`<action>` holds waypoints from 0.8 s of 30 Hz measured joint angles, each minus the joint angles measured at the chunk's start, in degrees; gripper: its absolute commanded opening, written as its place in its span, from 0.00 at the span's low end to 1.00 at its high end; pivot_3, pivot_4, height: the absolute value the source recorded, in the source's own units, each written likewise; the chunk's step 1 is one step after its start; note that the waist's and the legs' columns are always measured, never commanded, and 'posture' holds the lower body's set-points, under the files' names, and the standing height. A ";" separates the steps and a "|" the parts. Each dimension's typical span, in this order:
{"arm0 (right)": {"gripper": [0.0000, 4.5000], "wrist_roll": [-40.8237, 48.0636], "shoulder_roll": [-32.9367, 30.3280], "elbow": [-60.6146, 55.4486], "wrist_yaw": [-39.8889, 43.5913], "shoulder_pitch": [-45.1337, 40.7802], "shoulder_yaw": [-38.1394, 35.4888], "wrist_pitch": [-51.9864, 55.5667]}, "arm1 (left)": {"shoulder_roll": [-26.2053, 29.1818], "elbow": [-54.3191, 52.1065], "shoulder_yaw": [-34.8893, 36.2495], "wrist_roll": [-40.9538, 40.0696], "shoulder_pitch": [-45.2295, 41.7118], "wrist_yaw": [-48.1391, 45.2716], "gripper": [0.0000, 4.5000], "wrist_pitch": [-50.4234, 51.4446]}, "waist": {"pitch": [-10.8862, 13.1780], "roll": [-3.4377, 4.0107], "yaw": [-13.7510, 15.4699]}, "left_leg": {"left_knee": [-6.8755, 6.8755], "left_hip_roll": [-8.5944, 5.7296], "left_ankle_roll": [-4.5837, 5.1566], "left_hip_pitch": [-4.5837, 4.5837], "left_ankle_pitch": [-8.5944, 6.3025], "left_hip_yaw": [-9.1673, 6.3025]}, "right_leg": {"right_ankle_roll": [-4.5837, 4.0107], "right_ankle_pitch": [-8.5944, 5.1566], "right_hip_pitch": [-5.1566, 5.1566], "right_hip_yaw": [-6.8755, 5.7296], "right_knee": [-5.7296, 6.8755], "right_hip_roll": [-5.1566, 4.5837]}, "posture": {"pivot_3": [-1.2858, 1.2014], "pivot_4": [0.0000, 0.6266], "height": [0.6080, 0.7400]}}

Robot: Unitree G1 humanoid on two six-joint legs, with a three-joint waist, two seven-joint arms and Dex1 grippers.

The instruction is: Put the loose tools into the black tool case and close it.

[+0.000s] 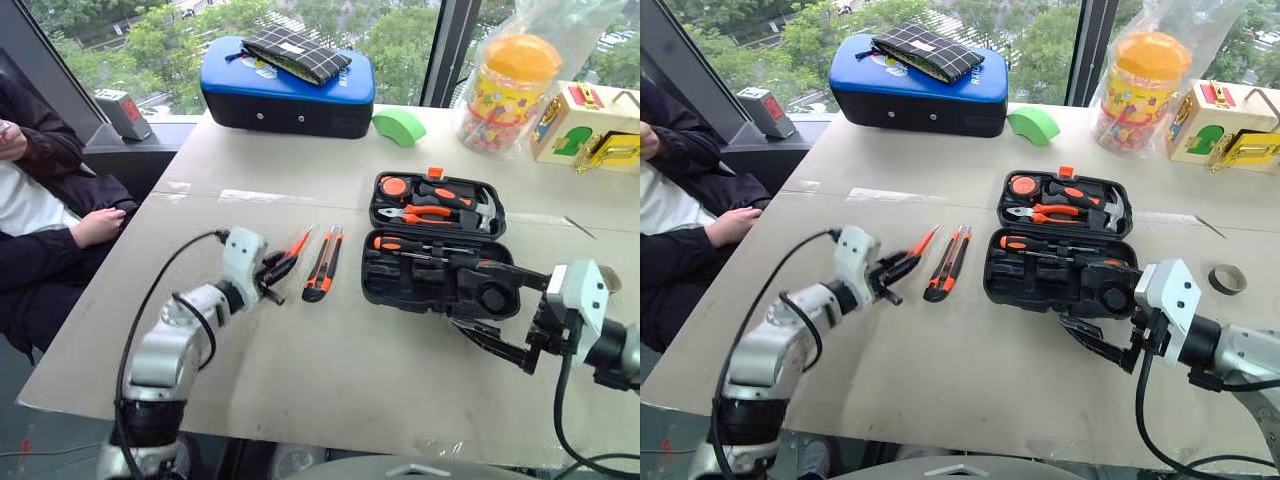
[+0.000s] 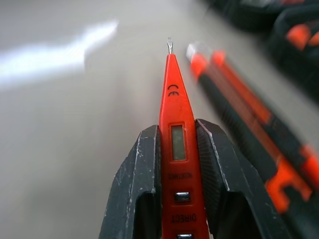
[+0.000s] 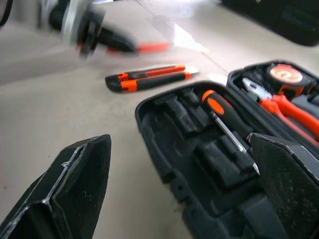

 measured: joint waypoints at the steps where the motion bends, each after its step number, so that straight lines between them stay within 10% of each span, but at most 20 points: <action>1: 1.00 -0.42 0.12 -0.29 0.43 1.09 -0.93 -0.58 | 0.73 0.02 -1.35 -0.37 -2.65 -3.46 0.10 -0.57 | -0.05 0.07 -0.13 | 0.00 -0.01 0.02 0.00 -0.01 0.06 | 0.01 0.00 0.03 0.04 -0.14 -0.01 | 0.52 0.24 1.00; 11: 1.00 -1.01 0.42 0.70 6.41 9.51 -13.90 -4.64 | -7.55 24.32 -26.32 14.55 -22.84 -24.42 0.10 -20.01 | -0.14 0.24 -0.72 | 0.22 -0.07 0.19 -0.25 -0.10 0.00 | 0.10 0.03 0.08 0.13 -0.45 0.76 | 0.52 0.24 1.00; 24: 1.00 1.42 -1.63 1.38 8.53 9.26 -18.81 -3.70 | -16.02 45.12 -29.00 23.92 -34.64 -26.90 0.10 -30.67 | -0.18 0.29 -0.81 | 0.37 0.00 0.19 -0.60 -0.10 -0.05 | 0.13 0.05 -0.01 0.17 -0.44 0.91 | 0.52 0.24 1.00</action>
